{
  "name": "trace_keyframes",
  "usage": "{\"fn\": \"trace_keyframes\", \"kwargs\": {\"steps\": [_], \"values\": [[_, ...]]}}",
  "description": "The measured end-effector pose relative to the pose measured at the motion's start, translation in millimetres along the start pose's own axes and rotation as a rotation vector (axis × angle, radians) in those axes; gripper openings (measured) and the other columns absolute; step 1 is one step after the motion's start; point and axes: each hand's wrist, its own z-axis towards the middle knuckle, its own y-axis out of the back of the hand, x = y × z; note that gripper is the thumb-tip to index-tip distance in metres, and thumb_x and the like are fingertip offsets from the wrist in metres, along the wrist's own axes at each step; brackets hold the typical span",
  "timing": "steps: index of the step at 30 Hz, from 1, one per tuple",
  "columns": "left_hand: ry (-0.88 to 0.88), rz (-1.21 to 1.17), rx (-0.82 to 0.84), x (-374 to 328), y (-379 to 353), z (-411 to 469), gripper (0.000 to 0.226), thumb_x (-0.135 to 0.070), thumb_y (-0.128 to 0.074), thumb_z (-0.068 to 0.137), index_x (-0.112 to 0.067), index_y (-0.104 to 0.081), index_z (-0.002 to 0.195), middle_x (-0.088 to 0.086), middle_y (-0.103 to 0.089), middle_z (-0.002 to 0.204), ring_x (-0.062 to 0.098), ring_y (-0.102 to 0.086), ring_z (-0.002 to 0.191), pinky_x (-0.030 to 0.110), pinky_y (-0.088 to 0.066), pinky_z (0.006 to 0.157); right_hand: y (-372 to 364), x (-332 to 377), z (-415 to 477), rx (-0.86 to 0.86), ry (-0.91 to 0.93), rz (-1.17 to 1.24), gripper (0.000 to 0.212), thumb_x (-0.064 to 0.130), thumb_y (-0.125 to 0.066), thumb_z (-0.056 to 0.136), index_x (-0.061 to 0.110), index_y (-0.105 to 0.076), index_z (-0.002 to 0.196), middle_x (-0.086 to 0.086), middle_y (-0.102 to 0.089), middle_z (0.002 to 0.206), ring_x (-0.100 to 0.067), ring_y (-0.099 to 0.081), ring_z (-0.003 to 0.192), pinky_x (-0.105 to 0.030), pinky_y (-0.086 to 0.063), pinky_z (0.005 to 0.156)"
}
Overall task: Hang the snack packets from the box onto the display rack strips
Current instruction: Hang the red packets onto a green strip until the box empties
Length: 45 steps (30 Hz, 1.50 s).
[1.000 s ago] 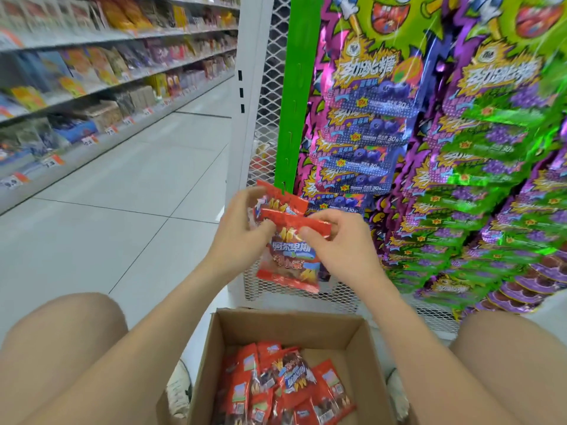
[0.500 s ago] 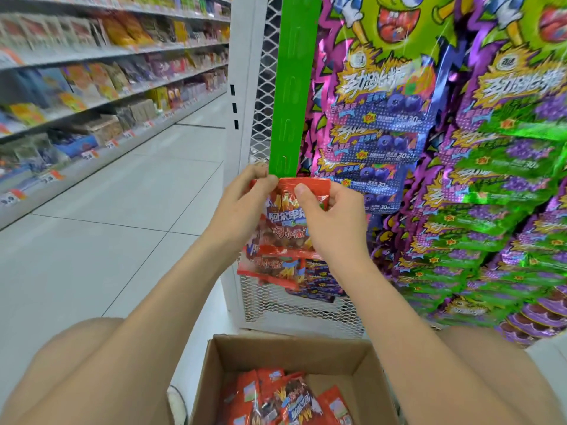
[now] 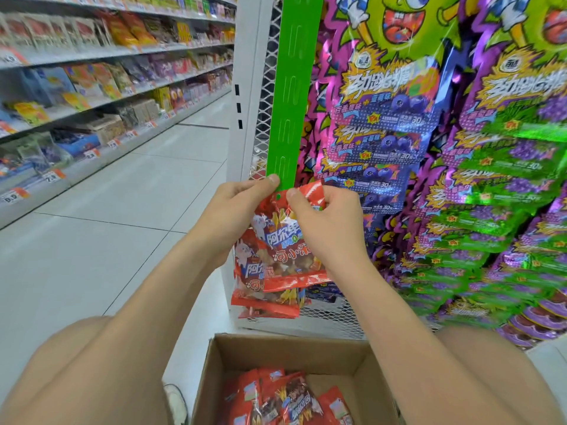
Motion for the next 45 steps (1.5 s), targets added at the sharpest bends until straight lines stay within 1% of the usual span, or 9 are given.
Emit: {"fn": "trace_keyframes", "kwargs": {"steps": [3, 14, 20, 24, 29, 32, 35, 39, 45], "values": [[-0.081, 0.075, -0.038, 5, 1, 0, 0.044, -0.049, -0.061, 0.103, -0.009, -0.08, 0.102, 0.004, -0.082, 0.096, 0.02, -0.08, 0.094, 0.043, -0.063, 0.09, 2, -3, -6, 0.015, 0.005, -0.055, 0.044, 0.037, -0.073, 0.093, 0.019, -0.06, 0.056, 0.015, -0.046, 0.041, -0.009, -0.037, 0.042, -0.029, -0.028, 0.052], [-0.217, 0.221, -0.035, 17, 17, -6, 0.01, -0.021, -0.081, 0.092, -0.024, -0.079, 0.102, -0.003, -0.082, 0.096, 0.016, -0.08, 0.09, 0.04, -0.065, 0.079, 2, -13, -15, -0.032, 0.061, -0.011, 0.019, 0.045, -0.077, 0.09, 0.028, -0.083, 0.084, 0.018, -0.061, 0.052, -0.006, -0.042, 0.046, -0.027, -0.034, 0.056], [-0.37, 0.355, -0.114, 30, 16, 1, 0.019, -0.012, -0.082, 0.091, -0.024, -0.078, 0.106, -0.012, -0.081, 0.096, 0.003, -0.076, 0.093, 0.033, -0.062, 0.088, 2, -21, -26, 0.004, 0.038, -0.208, 0.028, 0.055, -0.076, 0.088, 0.028, -0.08, 0.08, 0.005, -0.063, 0.052, -0.01, -0.052, 0.048, -0.03, -0.044, 0.057], [-0.536, 0.612, -0.325, 49, 4, -11, 0.052, -0.024, -0.083, 0.089, -0.026, -0.06, 0.136, -0.01, -0.07, 0.117, 0.006, -0.066, 0.109, 0.029, -0.052, 0.099, 15, -27, -29, -0.023, 0.03, -0.365, 0.032, 0.049, -0.078, 0.087, 0.02, -0.071, 0.076, 0.006, -0.067, 0.06, -0.016, -0.065, 0.064, -0.03, -0.047, 0.069], [-0.707, 0.932, -0.514, 84, -20, -43, 0.041, -0.021, -0.078, 0.085, -0.015, -0.06, 0.122, 0.011, -0.052, 0.125, 0.036, -0.047, 0.114, 0.047, -0.044, 0.095, 23, -72, -42, 0.467, -0.204, -0.645, 0.031, 0.021, -0.06, 0.082, -0.001, -0.064, 0.06, -0.021, -0.058, 0.057, -0.03, -0.044, 0.054, -0.041, -0.059, 0.072], [-0.65, 1.09, -0.278, 122, -27, -55, 0.019, -0.019, -0.073, 0.083, -0.017, -0.063, 0.1, 0.007, -0.054, 0.112, 0.036, -0.05, 0.106, 0.046, -0.045, 0.084, 25, -112, -56, 0.884, -0.409, -0.657, 0.027, 0.007, -0.053, 0.086, -0.007, -0.075, 0.077, -0.019, -0.076, 0.074, -0.026, -0.072, 0.065, -0.046, -0.065, 0.071], [-0.383, 1.168, 0.251, 157, -34, -65, 0.009, -0.021, -0.067, 0.088, -0.022, -0.065, 0.097, -0.003, -0.063, 0.096, 0.027, -0.06, 0.096, 0.041, -0.05, 0.077, 22, -178, -87, 1.088, -0.673, -0.62, 0.02, 0.004, -0.053, 0.099, -0.008, -0.069, 0.1, -0.014, -0.078, 0.093, -0.029, -0.077, 0.086, -0.038, -0.065, 0.072], [-0.058, 1.125, 0.827, 197, -39, -69, 0.007, -0.025, -0.064, 0.097, -0.027, -0.07, 0.1, -0.013, -0.069, 0.09, 0.012, -0.064, 0.087, 0.036, -0.056, 0.082, 17, -277, -155, 0.944, -0.831, -0.762, 0.016, 0.014, -0.067, 0.093, 0.002, -0.071, 0.103, -0.016, -0.073, 0.101, -0.034, -0.072, 0.101, -0.032, -0.055, 0.078], [0.077, 1.248, 0.957, 246, -36, -63, 0.013, -0.027, -0.055, 0.102, -0.032, -0.062, 0.092, -0.005, -0.067, 0.099, 0.02, -0.063, 0.091, 0.046, -0.057, 0.086, -16, -359, -259, 0.758, -0.899, -0.819, 0.033, 0.039, -0.069, 0.088, 0.013, -0.071, 0.108, -0.008, -0.074, 0.109, -0.03, -0.07, 0.103, -0.036, -0.059, 0.09]]}}
